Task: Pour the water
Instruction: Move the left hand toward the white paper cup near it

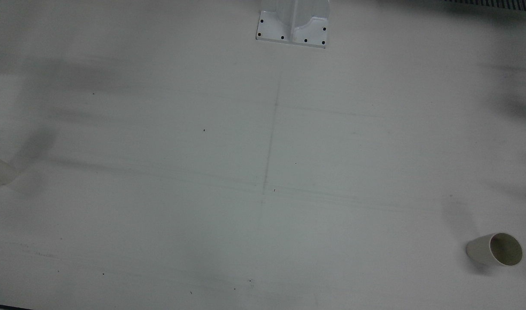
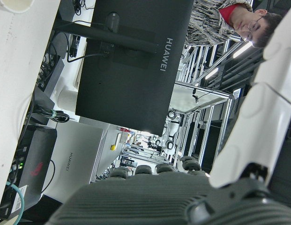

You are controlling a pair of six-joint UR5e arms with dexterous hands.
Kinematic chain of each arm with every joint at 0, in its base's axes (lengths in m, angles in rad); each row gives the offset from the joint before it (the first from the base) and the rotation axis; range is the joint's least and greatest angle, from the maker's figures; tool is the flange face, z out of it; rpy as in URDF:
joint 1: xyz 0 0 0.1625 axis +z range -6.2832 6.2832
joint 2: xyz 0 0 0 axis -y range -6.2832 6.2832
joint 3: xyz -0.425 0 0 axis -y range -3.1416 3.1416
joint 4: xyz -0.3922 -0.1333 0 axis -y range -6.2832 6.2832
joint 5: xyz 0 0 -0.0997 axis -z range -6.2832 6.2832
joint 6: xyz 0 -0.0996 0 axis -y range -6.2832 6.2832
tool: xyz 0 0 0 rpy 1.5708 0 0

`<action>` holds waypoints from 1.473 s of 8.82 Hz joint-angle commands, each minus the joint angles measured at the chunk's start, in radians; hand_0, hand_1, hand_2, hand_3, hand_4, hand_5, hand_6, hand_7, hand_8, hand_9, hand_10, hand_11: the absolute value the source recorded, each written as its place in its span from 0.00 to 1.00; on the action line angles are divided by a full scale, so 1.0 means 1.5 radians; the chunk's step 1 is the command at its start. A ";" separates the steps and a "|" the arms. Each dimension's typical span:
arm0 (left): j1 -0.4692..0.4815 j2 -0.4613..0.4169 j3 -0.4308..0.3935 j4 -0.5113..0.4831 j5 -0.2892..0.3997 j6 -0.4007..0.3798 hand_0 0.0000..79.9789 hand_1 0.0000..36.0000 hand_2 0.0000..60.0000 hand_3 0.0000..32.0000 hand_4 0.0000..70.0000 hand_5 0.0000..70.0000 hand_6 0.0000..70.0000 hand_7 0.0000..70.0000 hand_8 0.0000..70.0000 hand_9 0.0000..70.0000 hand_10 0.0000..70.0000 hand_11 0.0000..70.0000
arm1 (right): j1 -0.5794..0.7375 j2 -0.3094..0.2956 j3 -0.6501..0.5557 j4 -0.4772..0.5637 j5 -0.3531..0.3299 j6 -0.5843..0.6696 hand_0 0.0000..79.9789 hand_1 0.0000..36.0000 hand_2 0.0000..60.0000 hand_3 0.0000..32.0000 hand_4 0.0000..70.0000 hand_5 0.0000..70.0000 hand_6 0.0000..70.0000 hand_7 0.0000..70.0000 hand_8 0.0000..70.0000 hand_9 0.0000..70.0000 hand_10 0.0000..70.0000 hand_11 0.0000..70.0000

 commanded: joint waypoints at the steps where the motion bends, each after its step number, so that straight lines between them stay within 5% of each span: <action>1: 0.060 -0.101 0.116 -0.004 -0.012 0.046 0.61 0.29 0.02 0.00 0.20 0.00 0.07 0.13 0.04 0.07 0.05 0.09 | -0.010 0.001 0.001 -0.002 0.000 -0.002 0.61 0.42 0.06 0.00 0.04 0.19 0.06 0.18 0.03 0.09 0.01 0.04; 4: 0.164 -0.173 0.228 -0.018 -0.106 0.072 0.62 0.43 0.22 0.00 0.18 0.00 0.07 0.11 0.02 0.05 0.05 0.10 | -0.013 0.000 0.000 -0.003 -0.001 -0.003 0.61 0.41 0.05 0.00 0.04 0.23 0.07 0.21 0.04 0.11 0.02 0.06; 6: 0.203 -0.201 0.283 -0.043 -0.143 0.083 0.62 0.45 0.25 0.03 0.15 0.00 0.05 0.09 0.01 0.04 0.04 0.09 | -0.015 0.000 0.001 -0.003 -0.001 -0.004 0.61 0.41 0.05 0.00 0.04 0.22 0.07 0.20 0.03 0.10 0.02 0.05; 13: 0.227 -0.260 0.344 -0.061 -0.173 0.143 0.61 0.37 0.16 0.08 0.14 0.00 0.04 0.08 0.01 0.03 0.04 0.08 | -0.019 0.000 0.005 -0.003 -0.002 -0.005 0.62 0.43 0.05 0.00 0.04 0.21 0.06 0.18 0.02 0.07 0.00 0.03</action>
